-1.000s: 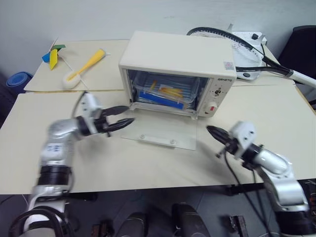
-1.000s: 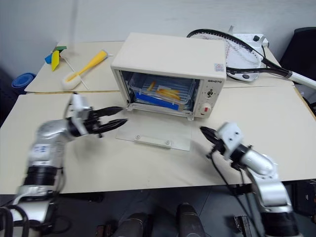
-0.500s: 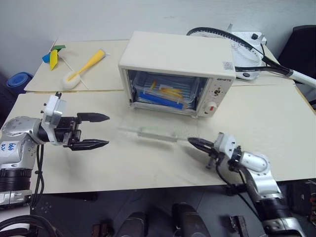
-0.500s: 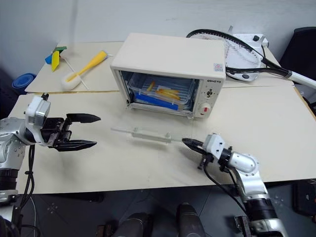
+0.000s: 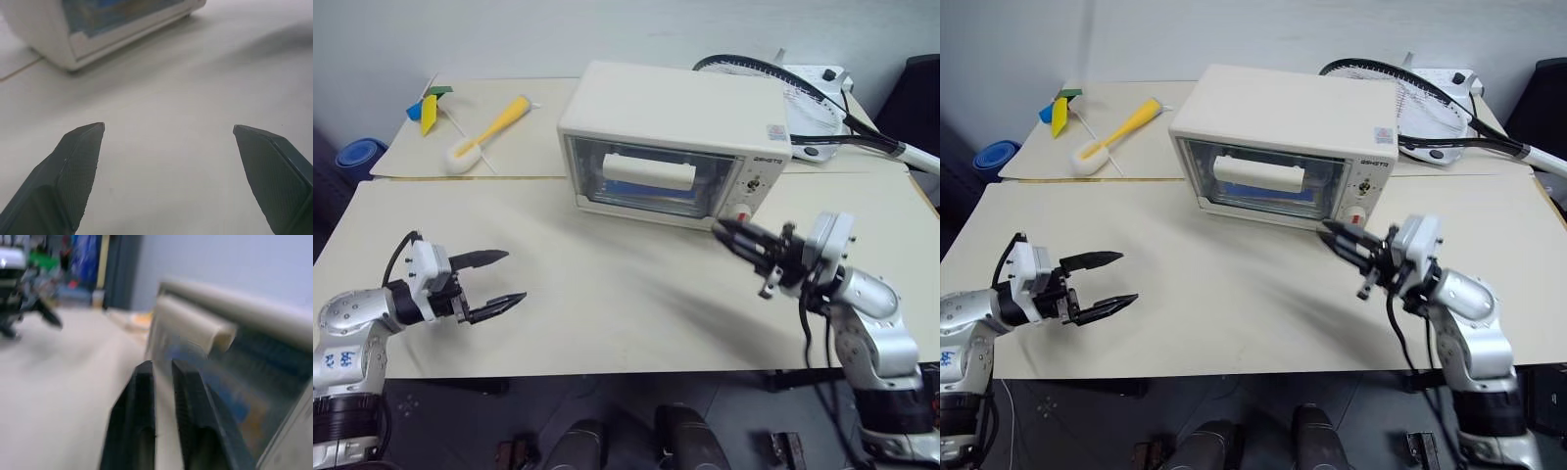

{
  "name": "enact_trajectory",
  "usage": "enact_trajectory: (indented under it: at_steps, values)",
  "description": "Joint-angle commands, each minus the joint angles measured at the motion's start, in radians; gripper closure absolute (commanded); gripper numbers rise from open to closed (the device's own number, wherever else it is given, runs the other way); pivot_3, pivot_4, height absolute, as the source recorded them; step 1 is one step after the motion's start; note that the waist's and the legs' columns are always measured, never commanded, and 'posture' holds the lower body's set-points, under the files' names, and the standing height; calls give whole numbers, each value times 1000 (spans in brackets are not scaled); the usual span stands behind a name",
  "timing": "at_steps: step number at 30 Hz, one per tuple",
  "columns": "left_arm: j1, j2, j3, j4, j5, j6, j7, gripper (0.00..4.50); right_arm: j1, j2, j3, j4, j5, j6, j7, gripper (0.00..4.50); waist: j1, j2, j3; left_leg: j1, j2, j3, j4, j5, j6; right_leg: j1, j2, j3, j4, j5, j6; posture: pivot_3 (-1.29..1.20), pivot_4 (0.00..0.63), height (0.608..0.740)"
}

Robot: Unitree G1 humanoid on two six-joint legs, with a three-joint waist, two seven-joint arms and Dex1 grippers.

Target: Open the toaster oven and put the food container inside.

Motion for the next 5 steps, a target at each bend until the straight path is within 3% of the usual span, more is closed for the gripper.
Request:
enact_trajectory:
  at_steps: [1,5]
  values:
    - [47,5,21,-72,11,-54,15,0,79,-63,-13,-3,-48,-78,107,2531,3,0,0,0,0,1,0,0,0,0,0,0,0,0,0,0,150,740]
    - [98,-3,14,-106,2,-68,18,0,136,-67,-44,54,-61,-125,132,1057,3,0,0,3,0,2,1,0,1,3,0,2,0,0,0,0,150,740]
